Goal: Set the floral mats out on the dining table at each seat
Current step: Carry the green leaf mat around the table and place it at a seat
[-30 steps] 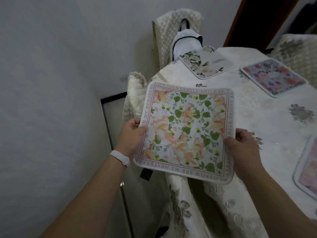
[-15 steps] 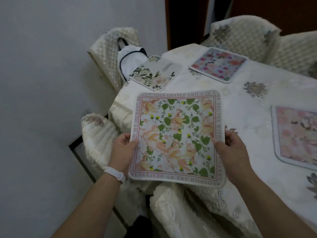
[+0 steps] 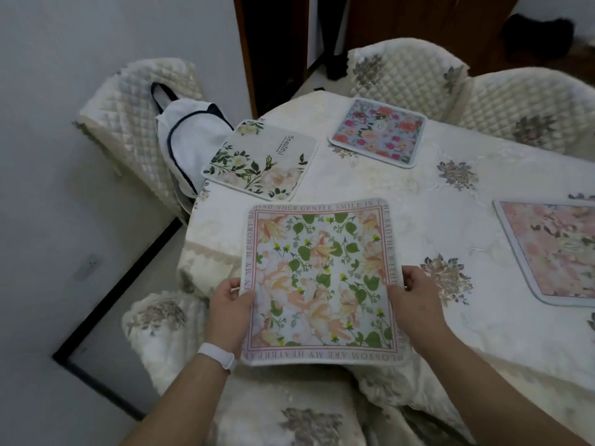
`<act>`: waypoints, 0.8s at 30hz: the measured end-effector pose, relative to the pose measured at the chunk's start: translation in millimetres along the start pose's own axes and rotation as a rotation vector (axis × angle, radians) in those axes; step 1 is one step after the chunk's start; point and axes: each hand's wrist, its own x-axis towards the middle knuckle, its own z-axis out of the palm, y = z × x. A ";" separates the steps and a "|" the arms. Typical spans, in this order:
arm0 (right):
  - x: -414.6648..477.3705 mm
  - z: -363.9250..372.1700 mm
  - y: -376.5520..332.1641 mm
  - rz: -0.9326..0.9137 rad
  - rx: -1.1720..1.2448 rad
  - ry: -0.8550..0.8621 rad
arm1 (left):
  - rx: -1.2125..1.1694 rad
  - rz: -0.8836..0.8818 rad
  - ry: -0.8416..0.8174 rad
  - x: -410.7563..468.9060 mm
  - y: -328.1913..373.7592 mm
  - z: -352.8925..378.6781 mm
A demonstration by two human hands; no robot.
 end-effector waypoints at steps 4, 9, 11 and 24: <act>11.6 33.9 -12.7 0.026 -0.071 0.014 | -0.001 -0.004 -0.031 35.7 7.9 -10.9; 37.2 59.3 -15.9 0.090 -0.114 0.025 | 0.092 -0.060 -0.098 79.1 11.8 -7.9; 47.5 65.2 -13.0 0.135 -0.120 -0.002 | 0.139 -0.092 -0.082 93.7 10.3 -4.0; 25.1 77.2 57.4 0.508 0.252 0.044 | 0.272 -0.196 0.028 111.4 -16.5 14.6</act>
